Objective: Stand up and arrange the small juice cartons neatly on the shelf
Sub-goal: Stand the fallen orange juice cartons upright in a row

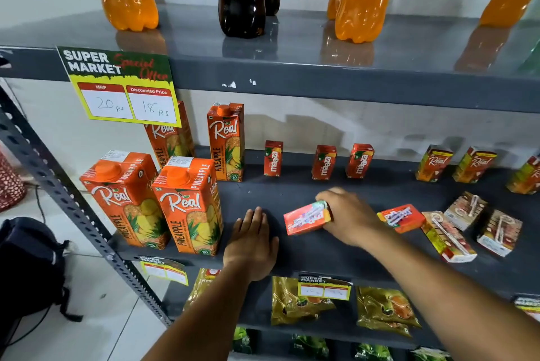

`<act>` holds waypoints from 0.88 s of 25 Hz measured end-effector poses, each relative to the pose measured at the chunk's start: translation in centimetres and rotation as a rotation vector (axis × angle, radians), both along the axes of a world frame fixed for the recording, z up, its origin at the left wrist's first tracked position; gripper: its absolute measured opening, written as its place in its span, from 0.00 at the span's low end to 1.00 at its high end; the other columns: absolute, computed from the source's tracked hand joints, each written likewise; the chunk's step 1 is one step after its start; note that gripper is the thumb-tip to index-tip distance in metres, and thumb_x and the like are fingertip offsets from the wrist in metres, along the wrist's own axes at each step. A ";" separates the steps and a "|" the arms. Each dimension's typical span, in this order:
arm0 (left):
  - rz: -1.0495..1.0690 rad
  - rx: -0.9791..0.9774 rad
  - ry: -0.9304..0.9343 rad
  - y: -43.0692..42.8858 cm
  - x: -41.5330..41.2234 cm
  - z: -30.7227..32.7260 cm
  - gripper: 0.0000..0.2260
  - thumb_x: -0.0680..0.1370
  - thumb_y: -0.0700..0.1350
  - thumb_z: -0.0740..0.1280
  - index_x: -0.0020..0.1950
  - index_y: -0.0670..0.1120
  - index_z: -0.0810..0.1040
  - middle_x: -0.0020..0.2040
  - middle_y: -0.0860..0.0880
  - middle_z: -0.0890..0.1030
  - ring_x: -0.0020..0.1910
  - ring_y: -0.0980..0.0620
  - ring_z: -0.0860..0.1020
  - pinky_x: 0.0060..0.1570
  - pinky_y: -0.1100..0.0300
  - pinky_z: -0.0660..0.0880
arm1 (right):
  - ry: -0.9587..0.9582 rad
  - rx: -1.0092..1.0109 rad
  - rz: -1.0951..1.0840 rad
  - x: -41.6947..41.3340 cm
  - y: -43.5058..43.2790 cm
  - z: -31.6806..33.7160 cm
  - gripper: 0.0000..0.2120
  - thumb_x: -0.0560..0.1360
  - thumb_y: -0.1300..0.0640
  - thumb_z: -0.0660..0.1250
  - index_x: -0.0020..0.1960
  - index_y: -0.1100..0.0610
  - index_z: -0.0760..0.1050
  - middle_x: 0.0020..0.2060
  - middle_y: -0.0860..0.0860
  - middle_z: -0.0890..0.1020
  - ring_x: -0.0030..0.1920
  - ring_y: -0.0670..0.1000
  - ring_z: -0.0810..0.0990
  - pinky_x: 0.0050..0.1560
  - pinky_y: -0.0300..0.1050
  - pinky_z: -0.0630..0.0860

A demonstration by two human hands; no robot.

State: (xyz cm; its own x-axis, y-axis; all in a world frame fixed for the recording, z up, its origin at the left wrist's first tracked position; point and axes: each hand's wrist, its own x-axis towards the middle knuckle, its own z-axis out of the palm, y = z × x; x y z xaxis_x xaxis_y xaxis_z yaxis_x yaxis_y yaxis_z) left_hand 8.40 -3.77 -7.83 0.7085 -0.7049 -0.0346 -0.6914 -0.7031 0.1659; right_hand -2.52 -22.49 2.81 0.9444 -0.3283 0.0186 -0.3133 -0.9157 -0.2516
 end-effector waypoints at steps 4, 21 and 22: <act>-0.001 -0.023 0.014 0.1 -0.1 0.2 0.30 0.82 0.57 0.47 0.80 0.43 0.46 0.81 0.46 0.46 0.80 0.47 0.43 0.77 0.51 0.42 | 0.032 -0.390 0.430 3.3 -0.2 2.0 0.20 0.73 0.61 0.68 0.64 0.52 0.71 0.60 0.51 0.75 0.56 0.57 0.77 0.47 0.55 0.78; 0.020 -0.015 0.014 0.0 -0.2 0.4 0.31 0.82 0.58 0.48 0.80 0.43 0.46 0.81 0.46 0.46 0.80 0.48 0.43 0.77 0.51 0.42 | 0.097 -0.660 0.839 6.0 0.0 4.4 0.23 0.75 0.61 0.67 0.68 0.50 0.71 0.64 0.48 0.78 0.62 0.53 0.76 0.55 0.53 0.76; 0.020 -0.015 0.013 0.1 -0.2 0.4 0.31 0.82 0.58 0.48 0.80 0.43 0.46 0.81 0.46 0.47 0.80 0.48 0.43 0.77 0.51 0.43 | 0.125 -0.655 0.804 5.9 0.1 4.5 0.23 0.74 0.60 0.67 0.68 0.50 0.71 0.64 0.48 0.79 0.61 0.53 0.76 0.56 0.53 0.76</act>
State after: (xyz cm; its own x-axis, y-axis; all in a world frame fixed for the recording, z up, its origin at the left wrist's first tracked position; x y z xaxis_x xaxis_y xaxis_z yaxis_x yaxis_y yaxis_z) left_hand 8.20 -3.72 -7.45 0.7219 -0.6911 -0.0335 -0.6751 -0.7142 0.1848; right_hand 3.41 -22.34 7.34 0.8875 0.4367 -0.1471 0.4592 -0.8115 0.3613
